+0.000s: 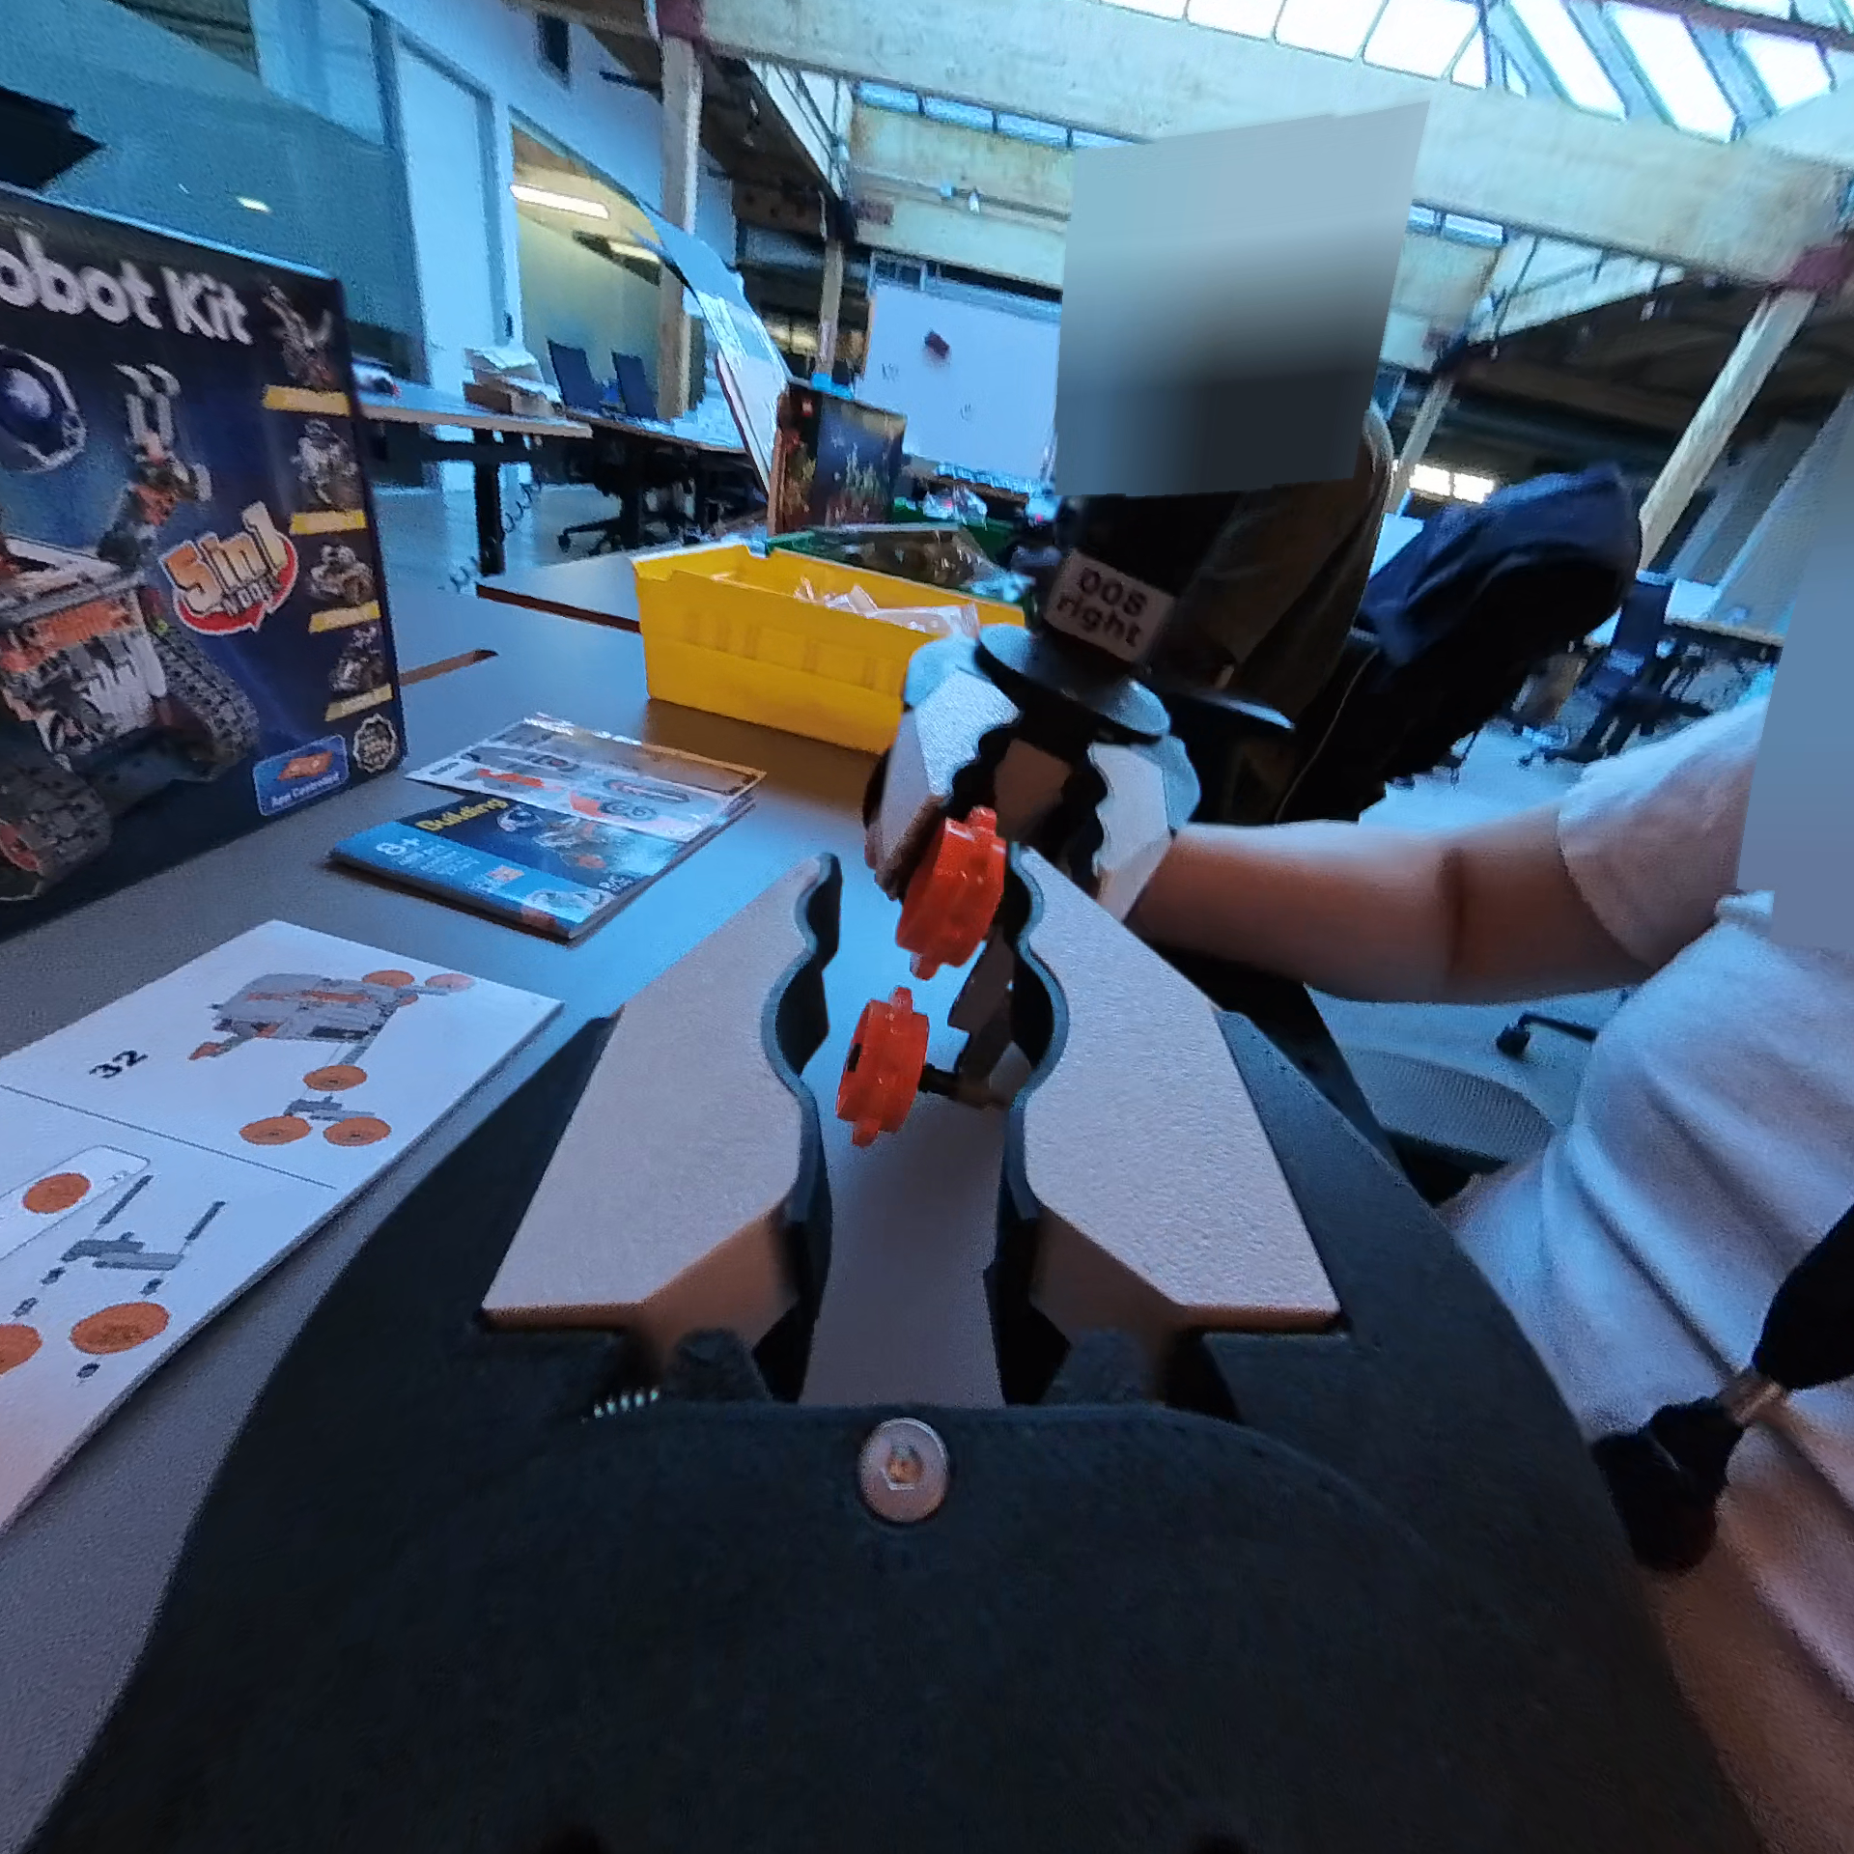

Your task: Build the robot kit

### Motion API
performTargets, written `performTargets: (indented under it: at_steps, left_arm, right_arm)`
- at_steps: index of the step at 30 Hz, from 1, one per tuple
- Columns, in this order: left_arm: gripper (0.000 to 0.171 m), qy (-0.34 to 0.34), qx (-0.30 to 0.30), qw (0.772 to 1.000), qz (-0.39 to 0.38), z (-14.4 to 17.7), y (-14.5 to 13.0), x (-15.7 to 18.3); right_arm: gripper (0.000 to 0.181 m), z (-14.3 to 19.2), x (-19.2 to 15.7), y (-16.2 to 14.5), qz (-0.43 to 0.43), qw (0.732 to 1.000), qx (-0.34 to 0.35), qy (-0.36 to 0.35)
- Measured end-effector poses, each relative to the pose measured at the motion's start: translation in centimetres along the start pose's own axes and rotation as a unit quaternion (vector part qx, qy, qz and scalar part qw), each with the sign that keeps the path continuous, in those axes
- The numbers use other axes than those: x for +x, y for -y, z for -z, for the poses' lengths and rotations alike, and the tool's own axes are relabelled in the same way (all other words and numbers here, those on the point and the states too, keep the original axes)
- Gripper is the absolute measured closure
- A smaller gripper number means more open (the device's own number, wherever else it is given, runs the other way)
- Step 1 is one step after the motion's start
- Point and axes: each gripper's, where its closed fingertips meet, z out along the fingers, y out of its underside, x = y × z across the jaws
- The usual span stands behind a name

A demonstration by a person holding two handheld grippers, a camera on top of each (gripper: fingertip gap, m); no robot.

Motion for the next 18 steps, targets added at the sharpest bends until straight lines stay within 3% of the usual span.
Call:
performTargets:
  at_steps: [4, 12, 18]
  left_arm:
    - [0.146, -0.007, -0.023, 1.0, 0.011, -0.4, -0.8, 0.2]
    - [0.155, 0.013, -0.056, 0.998, -0.009, -0.8, -2.1, -0.2]
    - [0.145, 0.035, -0.054, 0.996, 0.064, -0.3, -2.2, -1.9]
  right_arm:
    - [0.142, 0.3, 0.3, 0.3, -0.045, 0.999, 0.017, 0.017]
    - [0.142, 0.2, 0.6, -0.5, -0.043, 0.999, 0.002, 0.009]
    - [0.142, 0.6, 3.2, -1.5, 0.045, 0.993, -0.045, -0.104]
